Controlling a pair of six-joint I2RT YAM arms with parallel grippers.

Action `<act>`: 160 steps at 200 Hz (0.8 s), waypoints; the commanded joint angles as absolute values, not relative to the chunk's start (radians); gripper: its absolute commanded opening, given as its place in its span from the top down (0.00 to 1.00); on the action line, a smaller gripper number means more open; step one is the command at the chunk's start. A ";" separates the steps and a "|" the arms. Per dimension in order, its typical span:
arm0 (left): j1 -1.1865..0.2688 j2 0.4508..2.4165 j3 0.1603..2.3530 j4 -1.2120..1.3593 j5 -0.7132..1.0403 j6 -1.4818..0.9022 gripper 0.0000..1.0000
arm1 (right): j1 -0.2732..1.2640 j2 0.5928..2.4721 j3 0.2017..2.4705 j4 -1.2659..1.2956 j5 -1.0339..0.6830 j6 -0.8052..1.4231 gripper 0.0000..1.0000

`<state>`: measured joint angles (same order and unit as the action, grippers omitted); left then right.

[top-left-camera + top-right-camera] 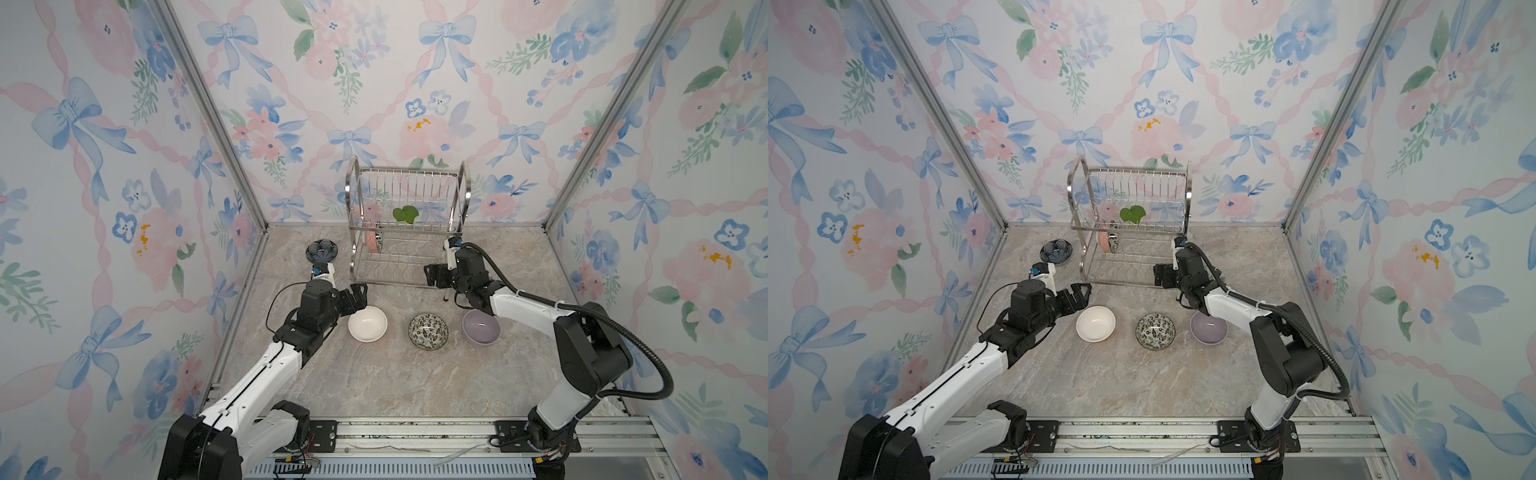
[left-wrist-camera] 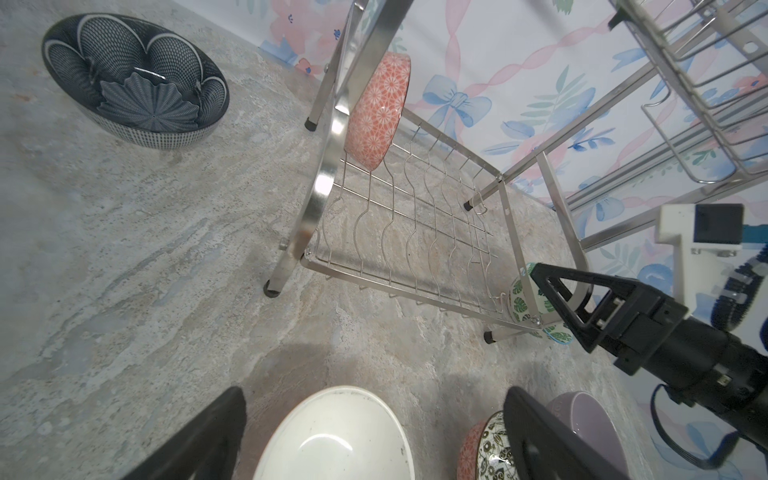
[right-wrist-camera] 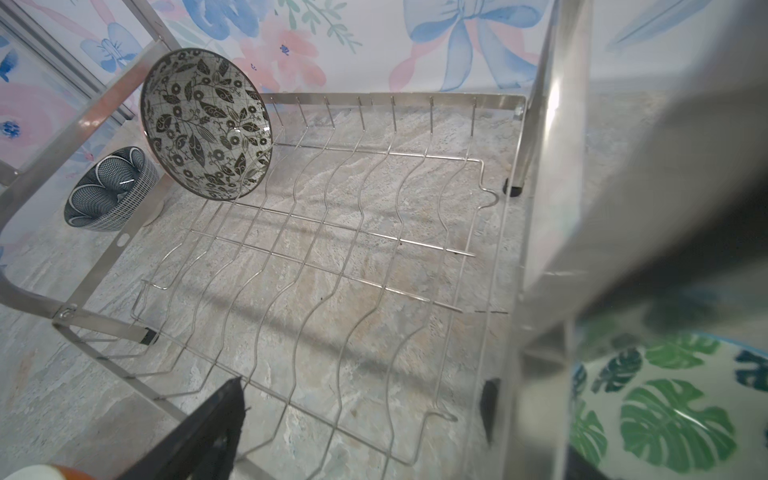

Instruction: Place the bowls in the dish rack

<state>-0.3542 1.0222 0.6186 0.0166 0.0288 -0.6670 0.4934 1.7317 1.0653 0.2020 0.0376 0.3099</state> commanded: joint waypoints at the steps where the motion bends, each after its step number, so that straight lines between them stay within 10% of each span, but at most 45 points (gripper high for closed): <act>1: -0.360 0.992 0.602 -0.001 0.010 -0.671 0.02 | 0.494 1.771 1.139 0.224 -0.001 0.278 0.10; 160: -0.348 0.996 0.634 -0.086 0.002 -0.692 0.02 | 0.487 1.578 1.046 0.057 0.049 0.284 0.03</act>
